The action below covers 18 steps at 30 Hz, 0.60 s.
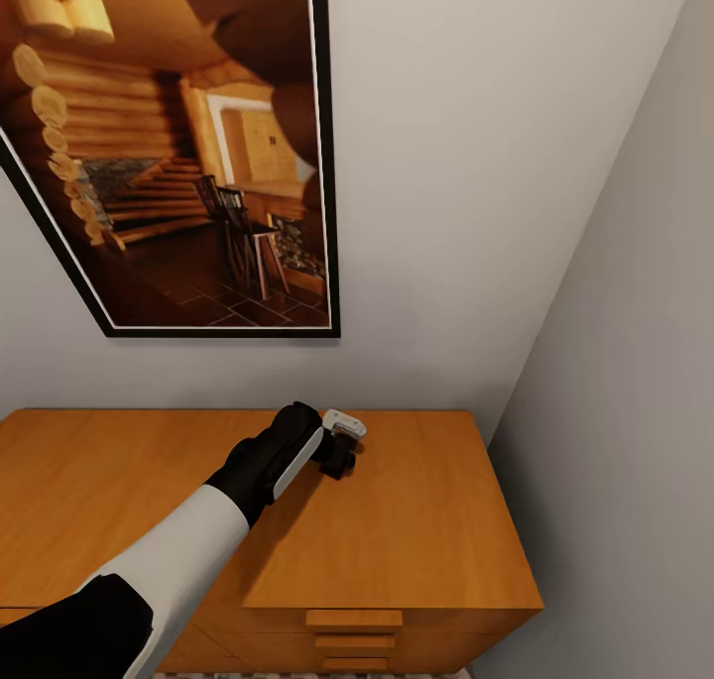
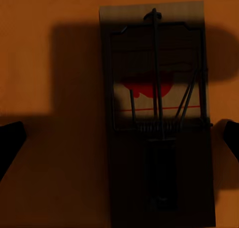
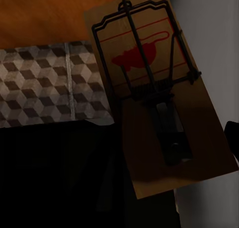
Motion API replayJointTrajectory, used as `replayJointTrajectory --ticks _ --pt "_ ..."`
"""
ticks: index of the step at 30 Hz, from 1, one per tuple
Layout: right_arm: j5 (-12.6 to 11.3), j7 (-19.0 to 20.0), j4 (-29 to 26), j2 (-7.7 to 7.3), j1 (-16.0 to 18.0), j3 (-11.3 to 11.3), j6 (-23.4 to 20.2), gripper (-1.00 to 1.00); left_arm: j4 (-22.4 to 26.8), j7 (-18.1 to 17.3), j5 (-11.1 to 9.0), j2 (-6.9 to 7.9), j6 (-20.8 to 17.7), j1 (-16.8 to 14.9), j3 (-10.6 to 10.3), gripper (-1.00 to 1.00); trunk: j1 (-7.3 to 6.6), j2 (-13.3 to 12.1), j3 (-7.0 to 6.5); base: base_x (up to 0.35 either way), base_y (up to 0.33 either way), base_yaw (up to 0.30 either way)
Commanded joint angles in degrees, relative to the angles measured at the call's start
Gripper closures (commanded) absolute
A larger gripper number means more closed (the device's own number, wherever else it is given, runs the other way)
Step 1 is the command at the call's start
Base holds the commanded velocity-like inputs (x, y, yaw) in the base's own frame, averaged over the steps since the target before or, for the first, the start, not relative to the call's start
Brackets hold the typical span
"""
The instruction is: Take the four mousetraps from the cabinet in the bathroom and place them on the bathroom floor. Make sure all four end up on the same floor surface, and ensure that at least two of them are either under or directly next to the same bathroom sink.
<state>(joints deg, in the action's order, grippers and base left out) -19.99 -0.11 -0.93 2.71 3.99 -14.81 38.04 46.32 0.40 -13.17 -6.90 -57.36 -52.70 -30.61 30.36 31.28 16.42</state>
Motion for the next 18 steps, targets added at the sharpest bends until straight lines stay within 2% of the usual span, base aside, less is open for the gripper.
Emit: replayJointTrajectory --ticks 1,18 --pt "-0.58 -0.08 0.05 0.01 0.04 -0.49 0.20 1.00 -3.69 0.11 1.83 0.04 -0.21 -0.04 -0.08 -1.00 0.03 0.06 0.10 0.000 0.000 0.000" --pt "-0.58 -0.08 0.05 0.01 0.01 -0.49 0.20 1.00 -3.90 0.12 1.89 0.04 -0.21 -0.04 -0.47 -1.00 0.03 0.06 0.10 0.000 0.000 0.000"
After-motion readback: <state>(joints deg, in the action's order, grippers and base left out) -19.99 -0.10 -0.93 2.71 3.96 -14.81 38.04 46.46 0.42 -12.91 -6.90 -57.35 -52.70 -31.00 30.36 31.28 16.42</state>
